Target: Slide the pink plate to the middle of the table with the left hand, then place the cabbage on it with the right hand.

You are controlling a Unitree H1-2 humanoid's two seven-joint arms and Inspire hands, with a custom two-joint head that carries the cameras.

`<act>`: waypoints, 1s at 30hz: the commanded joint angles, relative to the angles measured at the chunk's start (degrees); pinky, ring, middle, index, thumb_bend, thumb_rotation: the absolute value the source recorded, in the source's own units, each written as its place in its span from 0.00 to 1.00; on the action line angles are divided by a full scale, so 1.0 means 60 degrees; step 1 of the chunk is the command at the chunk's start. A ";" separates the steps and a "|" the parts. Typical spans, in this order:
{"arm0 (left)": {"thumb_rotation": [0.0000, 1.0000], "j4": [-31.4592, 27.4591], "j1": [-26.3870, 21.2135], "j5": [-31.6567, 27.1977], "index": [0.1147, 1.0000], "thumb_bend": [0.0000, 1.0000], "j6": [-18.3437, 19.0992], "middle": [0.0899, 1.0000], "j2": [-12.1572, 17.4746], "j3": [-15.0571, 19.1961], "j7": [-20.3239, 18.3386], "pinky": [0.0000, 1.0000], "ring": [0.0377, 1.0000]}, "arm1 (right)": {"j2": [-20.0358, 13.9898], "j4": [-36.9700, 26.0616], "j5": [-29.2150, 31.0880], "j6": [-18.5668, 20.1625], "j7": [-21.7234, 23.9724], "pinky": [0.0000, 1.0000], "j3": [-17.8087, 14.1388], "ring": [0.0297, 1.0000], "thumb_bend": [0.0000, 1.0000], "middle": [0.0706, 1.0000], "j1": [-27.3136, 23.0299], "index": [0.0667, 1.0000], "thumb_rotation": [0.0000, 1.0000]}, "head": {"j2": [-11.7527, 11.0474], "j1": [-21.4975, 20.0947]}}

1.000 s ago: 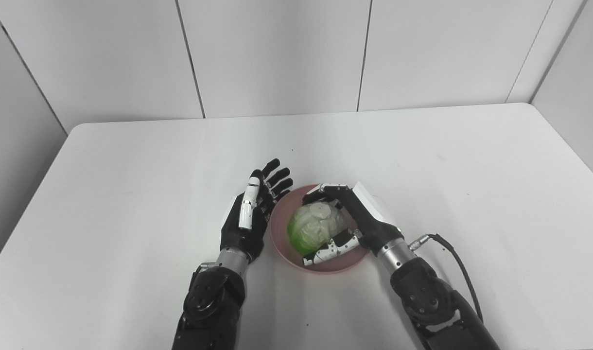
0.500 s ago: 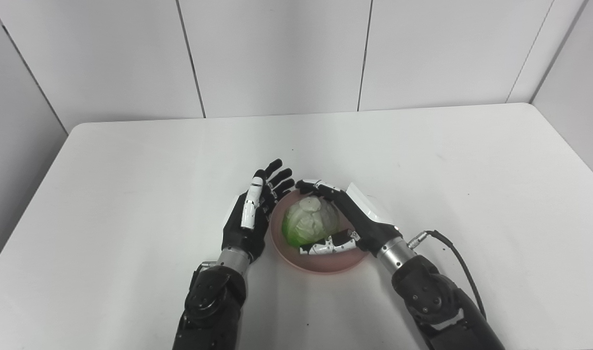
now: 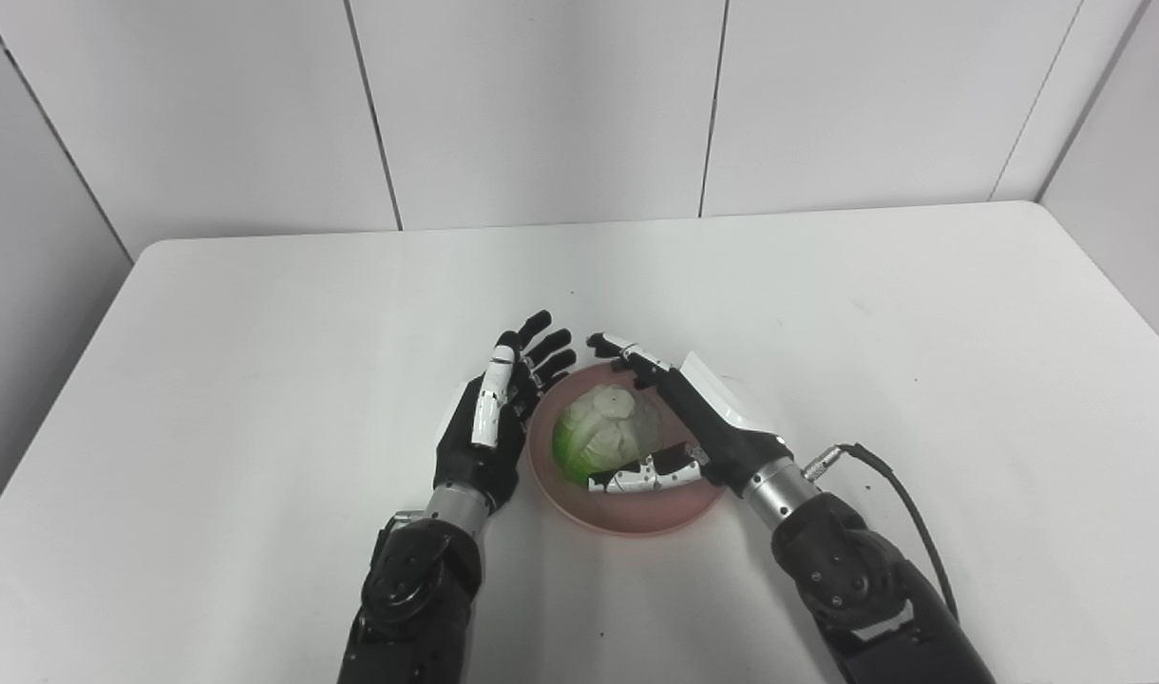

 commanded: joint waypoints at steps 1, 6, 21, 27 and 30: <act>1.00 0.0040 0.0042 0.0034 0.85 0.38 0.0320 0.85 0.0029 -0.0019 0.0028 0.90 0.87 | -0.0088 -0.0559 0.0167 0.0103 0.0045 0.79 -0.0219 0.86 0.96 0.91 -0.0388 0.94 0.33 | 0.0009 -0.0019; 1.00 0.0073 0.0058 -0.0004 0.84 0.39 0.0230 0.85 0.0045 0.0048 0.0024 0.89 0.87 | -0.0044 -0.1031 0.0700 0.0051 -0.0157 0.85 -0.0804 0.92 0.99 0.96 -0.0210 0.99 0.60 | -0.0015 -0.0104; 1.00 -0.0456 0.0369 0.0173 0.86 0.40 -0.0113 0.86 0.0295 0.0030 -0.0024 0.88 0.86 | 0.0575 -0.0852 0.2212 0.0142 -0.0899 0.87 -0.2220 0.97 0.79 1.00 0.0643 1.00 1.00 | 0.0093 -0.0273; 1.00 -0.0617 0.0443 0.0239 0.86 0.41 -0.0119 0.86 0.0395 0.0027 -0.0040 0.87 0.86 | 0.0899 -0.0748 0.2917 0.0667 -0.0996 0.94 -0.2512 0.96 0.77 1.00 0.0893 1.00 1.00 | 0.0157 -0.0277; 1.00 -0.0675 0.0489 0.0277 0.87 0.41 -0.0086 0.87 0.0444 0.0022 -0.0015 0.88 0.87 | 0.1143 -0.0670 0.3407 0.1019 -0.1034 0.99 -0.2678 0.98 0.67 1.00 0.0976 1.00 1.00 | 0.0192 -0.0300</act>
